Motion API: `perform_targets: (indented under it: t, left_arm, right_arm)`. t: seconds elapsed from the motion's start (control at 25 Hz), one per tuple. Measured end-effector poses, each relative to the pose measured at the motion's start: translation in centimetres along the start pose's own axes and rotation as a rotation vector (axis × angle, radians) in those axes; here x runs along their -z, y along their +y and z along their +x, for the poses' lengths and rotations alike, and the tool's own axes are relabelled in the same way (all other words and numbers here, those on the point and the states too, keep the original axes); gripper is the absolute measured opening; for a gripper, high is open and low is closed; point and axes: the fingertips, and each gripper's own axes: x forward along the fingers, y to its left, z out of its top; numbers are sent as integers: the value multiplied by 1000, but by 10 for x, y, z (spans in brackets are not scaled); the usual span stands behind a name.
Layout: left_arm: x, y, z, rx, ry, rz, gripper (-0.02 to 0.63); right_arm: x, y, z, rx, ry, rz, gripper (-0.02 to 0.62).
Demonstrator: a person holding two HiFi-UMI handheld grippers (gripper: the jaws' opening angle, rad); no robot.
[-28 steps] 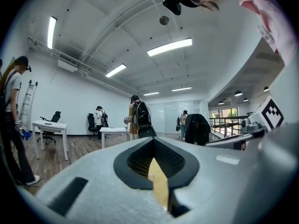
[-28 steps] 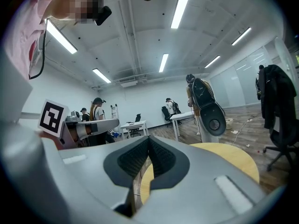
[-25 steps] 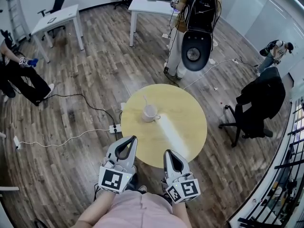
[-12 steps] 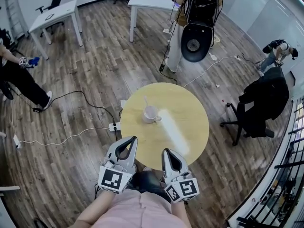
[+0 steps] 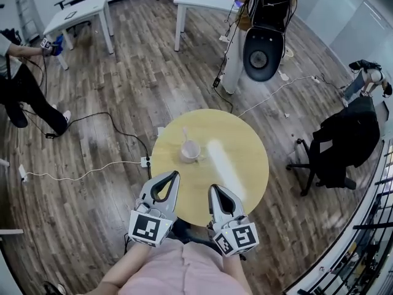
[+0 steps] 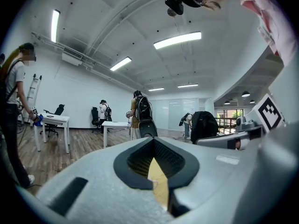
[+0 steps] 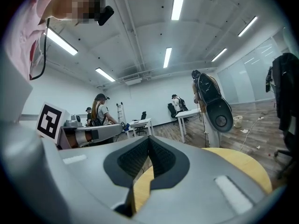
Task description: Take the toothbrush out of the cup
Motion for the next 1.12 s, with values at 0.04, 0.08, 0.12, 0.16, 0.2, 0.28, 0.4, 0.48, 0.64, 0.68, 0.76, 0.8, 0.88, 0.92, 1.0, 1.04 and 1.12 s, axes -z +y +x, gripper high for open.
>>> perform_targets:
  t: [0.04,0.08,0.12,0.16,0.2,0.28,0.4,0.48,0.64,0.68,0.76,0.8,0.88,0.92,1.0,1.04,1.12]
  left_arm:
    - [-2,-1,4,-6,-7,4,-2]
    - [-3,-2,7,-12,-12,9,-2]
    - [-4,-3,11,-19,-17,14,-2]
    - [-5,-4,14,-27,-21,17,-2]
    - [-4,-4,17,-36,-24,19,-2]
    - [-2,-1,21,-53,-23,23,-2]
    - [2,8,24,-76,-15,33,-2]
    - [6,17,26,-89,-6,33,-2]
    - [17,33,38,-87,35,45,-2]
    - [22,37,42,-81,51,49,-2]
    - [31,45,52,-72,77,55,-2]
    - [35,49,56,-69,86,59,-2]
    - [44,57,66,-67,100,60,-2]
    - [49,61,69,-68,110,50,-2]
    - [62,67,74,-71,150,14,-2]
    - [69,70,75,-72,172,-2,-2]
    - [75,76,79,-72,169,-13,-2]
  right_arm:
    - [-2,-4,2,-7,-1,-4,8]
    - [-4,-8,4,-14,-1,-7,8]
    - [-5,-12,6,-21,1,-10,8]
    - [-6,-16,8,-28,4,-12,8]
    - [-6,-20,11,-35,6,-13,7]
    - [-6,-24,16,-47,11,-15,8]
    - [-5,-29,28,-62,20,-20,8]
    - [-5,-29,39,-72,25,-24,7]
    - [-5,-36,68,-76,41,-38,8]
    - [-3,-40,77,-72,54,-42,8]
    - [5,-49,98,-59,87,-49,8]
    - [10,-54,109,-51,106,-53,8]
    - [22,-65,131,-41,148,-54,10]
    - [29,-68,141,-42,169,-47,39]
    - [40,-72,158,-47,203,-34,63]
    - [46,-73,166,-50,220,-37,70]
    - [60,-75,181,-57,266,-57,93]
